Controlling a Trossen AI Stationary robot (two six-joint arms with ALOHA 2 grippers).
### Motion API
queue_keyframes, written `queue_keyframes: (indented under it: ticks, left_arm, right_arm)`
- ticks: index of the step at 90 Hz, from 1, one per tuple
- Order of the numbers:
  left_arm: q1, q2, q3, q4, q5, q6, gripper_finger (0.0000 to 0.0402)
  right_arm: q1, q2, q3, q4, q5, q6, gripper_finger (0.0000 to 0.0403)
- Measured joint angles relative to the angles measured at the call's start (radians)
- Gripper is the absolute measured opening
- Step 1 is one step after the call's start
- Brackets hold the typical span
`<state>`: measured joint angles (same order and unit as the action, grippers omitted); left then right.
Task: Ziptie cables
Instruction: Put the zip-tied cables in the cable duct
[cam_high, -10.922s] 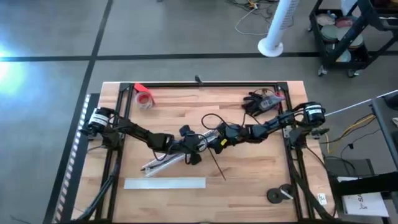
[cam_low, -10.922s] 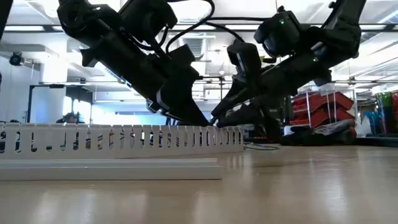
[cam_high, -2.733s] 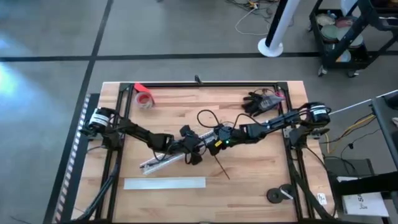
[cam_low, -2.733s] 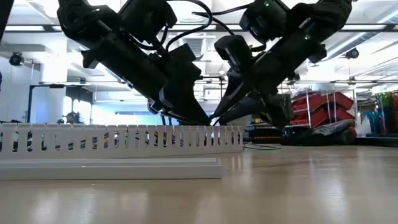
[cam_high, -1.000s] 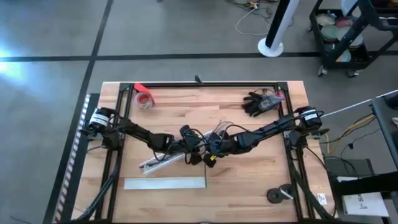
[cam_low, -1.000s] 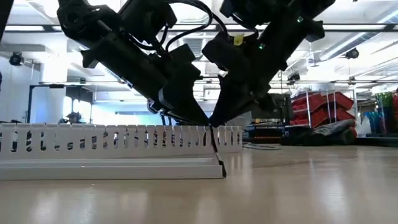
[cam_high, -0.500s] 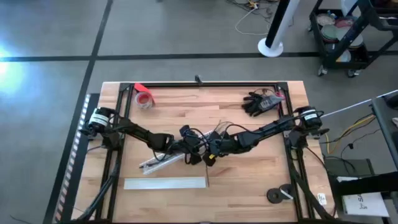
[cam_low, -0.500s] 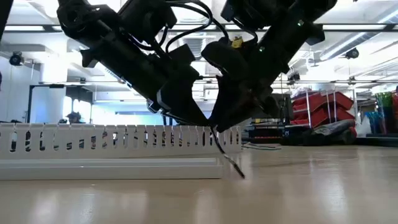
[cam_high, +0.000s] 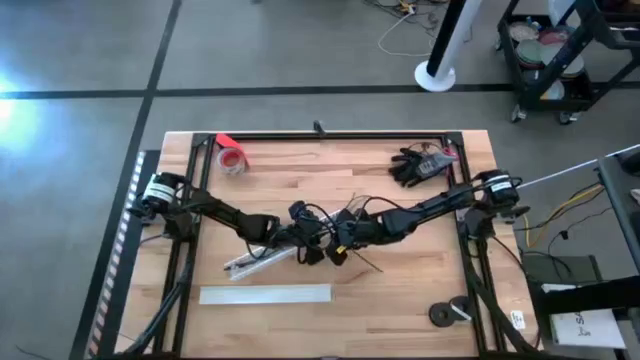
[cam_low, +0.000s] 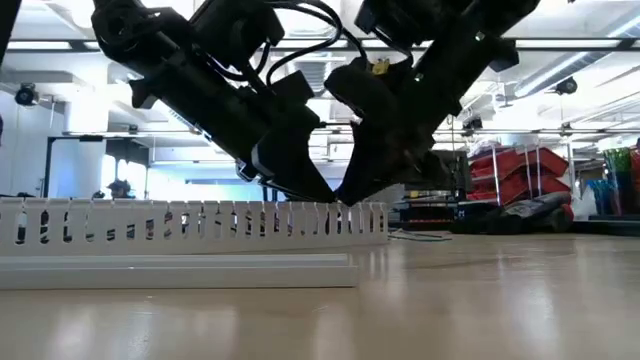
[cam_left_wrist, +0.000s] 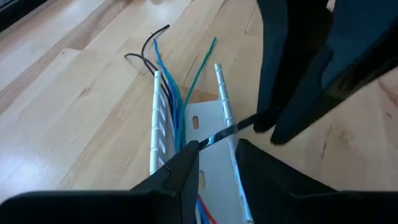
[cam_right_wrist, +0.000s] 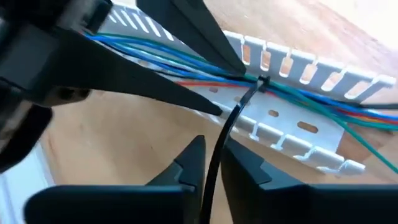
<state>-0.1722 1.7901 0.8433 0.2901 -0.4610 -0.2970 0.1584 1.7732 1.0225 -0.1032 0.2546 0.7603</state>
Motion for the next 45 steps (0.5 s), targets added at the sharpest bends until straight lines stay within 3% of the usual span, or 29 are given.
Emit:
queue_keyframes:
  ticks: [11, 33, 45]
  left_arm:
    - [0.000, 0.000, 0.000, 0.000, 0.000, 0.000, 0.0098]
    - [0.000, 0.001, 0.000, 0.000, 0.000, 0.000, 0.0098]
    - [0.000, 0.001, 0.000, 0.000, 0.001, 0.000, 0.0098]
  right_arm:
    - [-0.012, -0.036, 0.000, -0.018, -0.020, -0.002, 0.0043]
    - [-0.033, -0.050, -0.010, -0.020, -0.101, 0.046, 0.0132]
    - [-0.036, -0.037, -0.013, -0.016, -0.105, 0.077, 0.0150]
